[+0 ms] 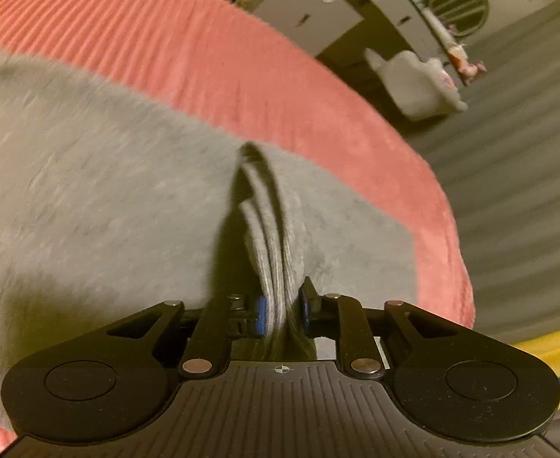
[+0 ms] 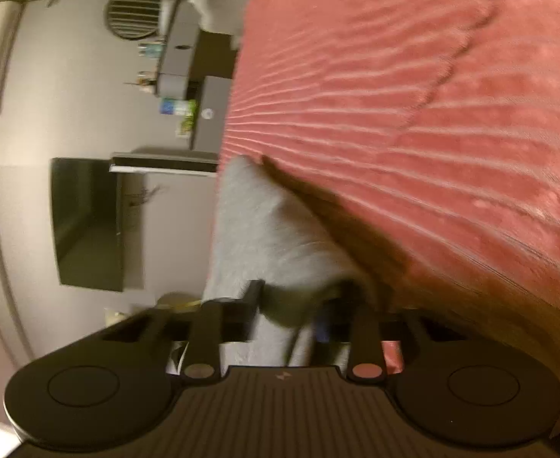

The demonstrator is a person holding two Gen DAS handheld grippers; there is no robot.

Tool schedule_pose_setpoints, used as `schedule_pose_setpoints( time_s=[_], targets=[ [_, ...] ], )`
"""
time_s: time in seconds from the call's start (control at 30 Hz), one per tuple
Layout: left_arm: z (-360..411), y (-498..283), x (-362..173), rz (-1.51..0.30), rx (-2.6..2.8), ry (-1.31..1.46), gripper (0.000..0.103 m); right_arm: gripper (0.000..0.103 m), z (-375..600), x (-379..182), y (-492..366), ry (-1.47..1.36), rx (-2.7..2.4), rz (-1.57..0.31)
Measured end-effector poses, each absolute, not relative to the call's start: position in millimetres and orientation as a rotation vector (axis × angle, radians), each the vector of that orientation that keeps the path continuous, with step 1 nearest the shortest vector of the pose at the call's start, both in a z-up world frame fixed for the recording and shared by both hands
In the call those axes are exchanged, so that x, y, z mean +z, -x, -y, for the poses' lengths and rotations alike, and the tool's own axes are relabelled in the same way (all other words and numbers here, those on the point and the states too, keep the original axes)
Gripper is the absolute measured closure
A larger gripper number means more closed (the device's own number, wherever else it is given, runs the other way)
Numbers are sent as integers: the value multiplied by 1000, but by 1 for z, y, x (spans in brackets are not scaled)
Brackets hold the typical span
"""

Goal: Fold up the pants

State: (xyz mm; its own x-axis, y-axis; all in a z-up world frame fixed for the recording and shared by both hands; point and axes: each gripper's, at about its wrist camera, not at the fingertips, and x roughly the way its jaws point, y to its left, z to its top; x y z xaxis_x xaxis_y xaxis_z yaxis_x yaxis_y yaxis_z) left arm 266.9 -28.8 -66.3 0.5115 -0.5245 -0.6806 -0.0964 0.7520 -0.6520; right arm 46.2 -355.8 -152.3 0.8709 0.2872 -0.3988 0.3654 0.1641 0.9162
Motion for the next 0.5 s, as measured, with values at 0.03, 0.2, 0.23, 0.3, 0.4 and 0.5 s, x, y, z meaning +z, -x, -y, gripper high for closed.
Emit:
schedule_pose_setpoints(
  time_s=[0.03,0.2,0.23,0.3,0.4,0.5],
  targets=[
    [27,-265,-71,-1017,-271,704,75,78,356,-154,-47,-1434,-64,-562],
    [24,-272,-82,-1003,-274,758,41,77,358,-163,-44,-1467,-73,-583],
    [26,-277,-84,-997,-273,755,41,76,358,-165,-43,-1473,-67,-583],
    [31,-289,-84,-988,-260,727,39,75,358,-166,-43,-1479,-63,-581],
    [37,-310,-88,-1003,-237,749,50,73,358,-167,-43,-1470,-61,-579],
    [40,-314,-73,-943,-271,721,80,73,358,-167,-43,-1458,-62,-582]
  ],
)
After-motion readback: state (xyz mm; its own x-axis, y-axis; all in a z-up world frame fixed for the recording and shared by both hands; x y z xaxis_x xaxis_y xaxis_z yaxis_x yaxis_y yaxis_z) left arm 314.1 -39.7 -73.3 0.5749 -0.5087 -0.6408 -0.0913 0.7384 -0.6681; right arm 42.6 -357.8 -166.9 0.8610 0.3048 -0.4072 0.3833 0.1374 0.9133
